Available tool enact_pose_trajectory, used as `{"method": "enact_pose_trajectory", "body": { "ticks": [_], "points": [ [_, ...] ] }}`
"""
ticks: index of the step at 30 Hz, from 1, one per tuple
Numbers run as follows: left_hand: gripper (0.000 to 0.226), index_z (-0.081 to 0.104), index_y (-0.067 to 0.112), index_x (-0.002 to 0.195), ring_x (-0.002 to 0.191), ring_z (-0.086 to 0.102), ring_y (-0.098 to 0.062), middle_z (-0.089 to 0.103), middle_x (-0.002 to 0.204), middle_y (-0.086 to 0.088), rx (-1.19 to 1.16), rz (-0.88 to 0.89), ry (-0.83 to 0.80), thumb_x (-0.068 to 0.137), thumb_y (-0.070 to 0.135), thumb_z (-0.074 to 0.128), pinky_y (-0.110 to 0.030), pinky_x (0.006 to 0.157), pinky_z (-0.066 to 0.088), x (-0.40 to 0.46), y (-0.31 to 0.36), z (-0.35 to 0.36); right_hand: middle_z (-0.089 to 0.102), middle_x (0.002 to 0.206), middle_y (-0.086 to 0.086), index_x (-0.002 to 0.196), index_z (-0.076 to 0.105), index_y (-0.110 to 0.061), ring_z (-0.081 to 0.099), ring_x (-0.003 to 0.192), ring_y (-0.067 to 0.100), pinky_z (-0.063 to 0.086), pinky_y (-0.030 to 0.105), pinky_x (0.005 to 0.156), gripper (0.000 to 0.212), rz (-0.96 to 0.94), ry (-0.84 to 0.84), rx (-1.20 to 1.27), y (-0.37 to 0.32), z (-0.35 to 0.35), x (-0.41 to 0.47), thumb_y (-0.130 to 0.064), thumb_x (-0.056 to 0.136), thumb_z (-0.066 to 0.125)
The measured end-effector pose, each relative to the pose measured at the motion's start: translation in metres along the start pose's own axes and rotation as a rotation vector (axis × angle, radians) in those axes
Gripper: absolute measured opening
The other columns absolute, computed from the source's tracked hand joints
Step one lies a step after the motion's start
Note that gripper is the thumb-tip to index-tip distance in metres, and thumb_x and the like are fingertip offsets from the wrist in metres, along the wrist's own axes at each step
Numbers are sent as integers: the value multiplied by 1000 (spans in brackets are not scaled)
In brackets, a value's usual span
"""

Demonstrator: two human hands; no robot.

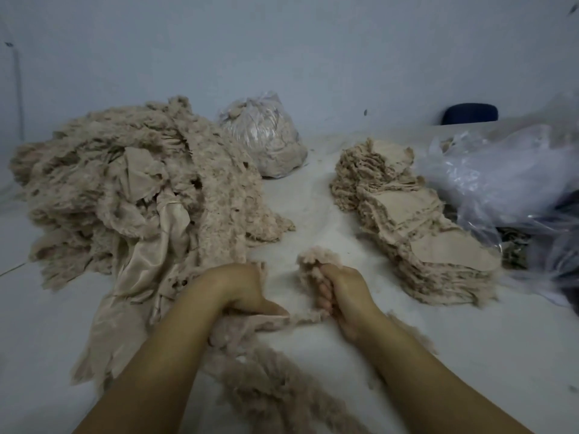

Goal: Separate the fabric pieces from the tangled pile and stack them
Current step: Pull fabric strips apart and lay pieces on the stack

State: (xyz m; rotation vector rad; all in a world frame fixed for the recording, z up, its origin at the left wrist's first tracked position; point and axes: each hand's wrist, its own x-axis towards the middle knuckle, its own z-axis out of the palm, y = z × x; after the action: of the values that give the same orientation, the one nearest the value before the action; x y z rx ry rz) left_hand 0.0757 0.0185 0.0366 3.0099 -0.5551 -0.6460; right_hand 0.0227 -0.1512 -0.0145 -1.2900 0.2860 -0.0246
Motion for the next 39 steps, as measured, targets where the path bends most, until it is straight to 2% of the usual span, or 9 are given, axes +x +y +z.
{"method": "enact_pose_trajectory", "body": {
  "ticks": [5,8,10,13,19,26,30,32,39],
  "points": [
    [69,44,20,125,114,53,-11,52,129,8,-539,405,-63,69,36,82,-24,89,47,-6,17,4,27,41,-2,62,45,-14,20,34,10,19,20,36,35,24,-185,-192,2,2,-10,-18,97,52],
    [19,61,25,104,85,63,-11,68,94,9,-1244,347,153,89,14,63,-13,64,51,3,33,27,28,41,-3,63,42,-16,20,35,9,20,20,37,36,3,-241,-324,-1,3,-14,-22,97,52],
    [29,63,16,85,60,58,-16,66,72,0,-1390,77,413,97,1,41,-20,46,49,17,36,37,30,42,-2,55,40,-20,23,36,10,21,21,41,46,-15,-256,-475,0,3,-17,-31,96,56],
    [31,62,4,82,73,62,-28,65,78,-13,-1232,-70,602,90,-9,34,-40,65,54,33,27,44,33,38,-5,55,53,-18,24,34,10,23,21,42,45,-12,-327,-636,-1,-4,-25,-34,97,54],
    [34,39,15,58,56,41,-16,44,58,1,-877,-85,780,90,3,42,-26,47,25,42,26,49,50,43,1,62,62,-13,44,33,11,39,19,41,38,30,-305,-609,-14,-32,-43,-34,94,58],
    [34,56,17,60,46,44,-8,48,49,8,-1228,238,547,93,24,58,-20,43,37,28,32,55,55,114,-3,132,49,-27,55,97,11,41,23,76,76,-192,-13,-938,-32,-16,-6,-64,69,72],
    [33,63,12,69,58,50,-16,55,62,-3,-1404,351,528,91,36,56,-28,55,40,21,29,57,63,67,-8,79,65,-16,57,63,7,44,14,56,15,-144,-183,-547,-16,-8,19,-22,80,78],
    [34,62,15,81,64,59,-11,63,72,2,-1497,322,532,81,49,58,-24,59,48,21,26,56,58,56,-8,68,60,-15,51,54,7,43,15,53,21,-206,-129,-438,-10,-13,26,-12,85,71],
    [34,55,23,106,79,67,-13,71,87,-1,-1325,434,429,83,1,66,-21,65,52,28,28,62,56,98,-7,105,55,-23,56,87,12,50,31,79,28,-290,-245,-681,-10,-21,30,-36,85,70]
  ]
}}
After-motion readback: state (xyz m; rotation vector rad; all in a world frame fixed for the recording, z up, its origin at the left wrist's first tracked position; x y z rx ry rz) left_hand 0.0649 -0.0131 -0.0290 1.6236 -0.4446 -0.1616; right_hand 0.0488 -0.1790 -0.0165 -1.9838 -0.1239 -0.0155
